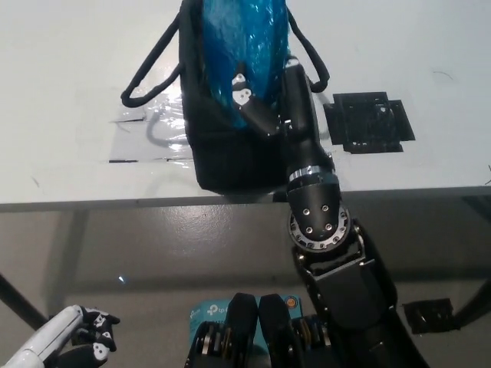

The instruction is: The robot uses its right hand to pick up a stack of plates kept in the middle of the desk and put it inside a bag kept next to it

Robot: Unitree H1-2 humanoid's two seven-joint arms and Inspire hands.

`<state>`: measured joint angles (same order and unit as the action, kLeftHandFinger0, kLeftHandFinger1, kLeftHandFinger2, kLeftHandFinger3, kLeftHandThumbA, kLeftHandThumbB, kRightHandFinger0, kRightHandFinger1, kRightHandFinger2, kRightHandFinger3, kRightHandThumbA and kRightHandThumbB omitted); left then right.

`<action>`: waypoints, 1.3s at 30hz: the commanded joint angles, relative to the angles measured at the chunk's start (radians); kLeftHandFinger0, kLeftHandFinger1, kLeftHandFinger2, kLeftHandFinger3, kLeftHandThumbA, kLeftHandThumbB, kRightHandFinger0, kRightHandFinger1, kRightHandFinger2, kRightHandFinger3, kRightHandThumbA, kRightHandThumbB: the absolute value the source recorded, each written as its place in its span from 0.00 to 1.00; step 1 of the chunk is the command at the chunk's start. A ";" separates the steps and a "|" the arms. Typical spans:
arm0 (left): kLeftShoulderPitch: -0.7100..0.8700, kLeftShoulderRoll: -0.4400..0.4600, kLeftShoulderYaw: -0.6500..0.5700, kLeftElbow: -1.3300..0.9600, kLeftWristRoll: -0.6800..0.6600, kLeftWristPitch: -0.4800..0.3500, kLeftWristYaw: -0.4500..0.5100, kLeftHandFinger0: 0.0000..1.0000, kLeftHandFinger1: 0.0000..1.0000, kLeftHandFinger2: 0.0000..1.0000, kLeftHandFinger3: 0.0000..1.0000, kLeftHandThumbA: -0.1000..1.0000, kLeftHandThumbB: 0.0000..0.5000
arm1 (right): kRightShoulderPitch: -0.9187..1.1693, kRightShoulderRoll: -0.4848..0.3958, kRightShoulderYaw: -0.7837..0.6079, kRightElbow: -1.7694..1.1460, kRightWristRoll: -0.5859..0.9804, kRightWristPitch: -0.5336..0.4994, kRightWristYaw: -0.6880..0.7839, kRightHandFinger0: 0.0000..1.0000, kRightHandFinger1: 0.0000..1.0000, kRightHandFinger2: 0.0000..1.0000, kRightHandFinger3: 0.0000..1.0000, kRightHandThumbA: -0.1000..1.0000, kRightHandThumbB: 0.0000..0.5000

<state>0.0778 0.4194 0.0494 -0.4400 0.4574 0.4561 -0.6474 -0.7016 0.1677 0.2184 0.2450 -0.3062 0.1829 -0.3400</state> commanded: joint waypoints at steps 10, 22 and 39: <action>0.003 0.021 -0.020 -0.024 -0.001 0.014 0.037 0.74 0.74 0.75 0.76 0.00 0.00 | -0.133 -0.130 0.031 0.092 -0.192 -0.096 -0.067 0.00 0.00 0.28 0.12 0.00 0.56; -0.003 0.019 -0.018 -0.015 -0.014 0.014 0.028 0.75 0.75 0.76 0.76 0.00 0.00 | -0.264 -0.194 0.120 0.088 -0.199 0.194 0.244 0.29 0.39 0.64 1.00 0.25 0.11; -0.005 0.009 -0.005 -0.013 -0.028 0.014 0.011 0.76 0.76 0.76 0.76 0.00 0.00 | -0.177 -0.051 -0.049 0.115 -0.540 0.287 0.240 1.00 1.00 1.00 1.00 0.87 1.00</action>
<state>0.0800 0.4191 0.0289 -0.4418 0.4468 0.4561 -0.6440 -0.8721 0.0784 0.2527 0.3678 -0.6589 0.4402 -0.0977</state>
